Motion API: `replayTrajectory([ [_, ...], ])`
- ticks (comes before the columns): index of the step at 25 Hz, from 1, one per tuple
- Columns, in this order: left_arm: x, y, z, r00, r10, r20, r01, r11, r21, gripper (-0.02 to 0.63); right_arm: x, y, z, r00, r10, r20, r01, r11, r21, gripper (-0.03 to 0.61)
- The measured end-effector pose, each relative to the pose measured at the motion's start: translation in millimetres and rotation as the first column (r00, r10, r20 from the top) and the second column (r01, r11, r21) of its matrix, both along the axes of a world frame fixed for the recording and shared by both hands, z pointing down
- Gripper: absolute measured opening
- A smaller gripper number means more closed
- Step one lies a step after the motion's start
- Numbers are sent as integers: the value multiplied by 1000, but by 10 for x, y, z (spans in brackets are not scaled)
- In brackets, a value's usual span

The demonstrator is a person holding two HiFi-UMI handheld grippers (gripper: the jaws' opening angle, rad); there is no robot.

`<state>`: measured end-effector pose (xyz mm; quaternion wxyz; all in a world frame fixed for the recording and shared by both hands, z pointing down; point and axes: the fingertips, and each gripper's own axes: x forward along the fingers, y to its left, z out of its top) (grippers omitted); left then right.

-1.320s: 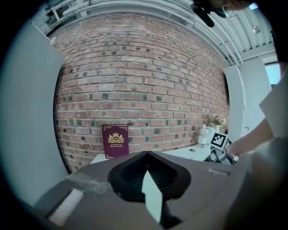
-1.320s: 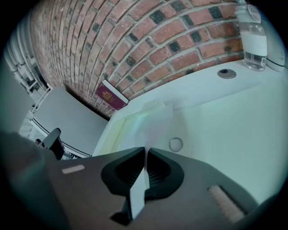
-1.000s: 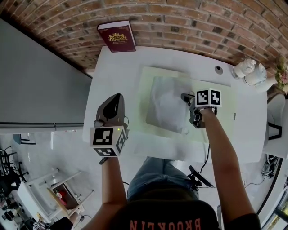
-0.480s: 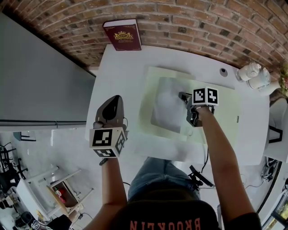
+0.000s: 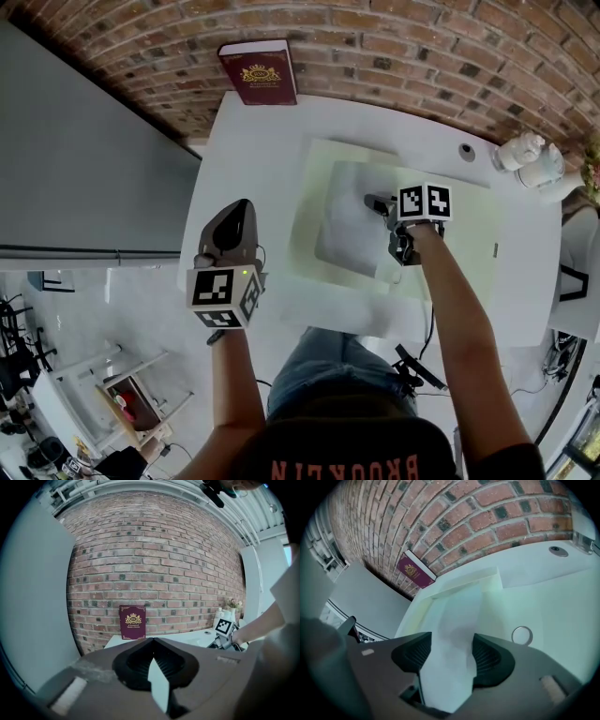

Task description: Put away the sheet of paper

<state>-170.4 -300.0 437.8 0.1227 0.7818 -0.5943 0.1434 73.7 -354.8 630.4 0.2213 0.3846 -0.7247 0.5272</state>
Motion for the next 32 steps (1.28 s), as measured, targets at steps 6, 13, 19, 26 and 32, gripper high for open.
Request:
replayTrajectory([
  [6, 42, 5, -17, 1000, 4, 2, -4, 1000, 5, -9, 80, -52, -102, 998, 23, -51, -19, 997, 77, 469],
  [13, 165, -13, -106, 1000, 27, 0, -27, 999, 25, -9, 69, 39, -213, 997, -28, -66, 34, 995, 96, 480],
  [19, 261, 16, -203, 999, 39, 2, -39, 998, 46, -9, 246, 23, -419, 987, 6, -163, 31, 975, 222, 116],
  [26, 382, 87, -339, 999, 50, -1, -50, 996, 80, -9, 238, 153, -736, 994, -19, -108, 51, 951, 304, 3],
  [32, 554, 125, -565, 997, 77, 7, -77, 988, 130, -9, 285, 274, -1052, 994, -43, -105, 82, 909, 408, 3],
])
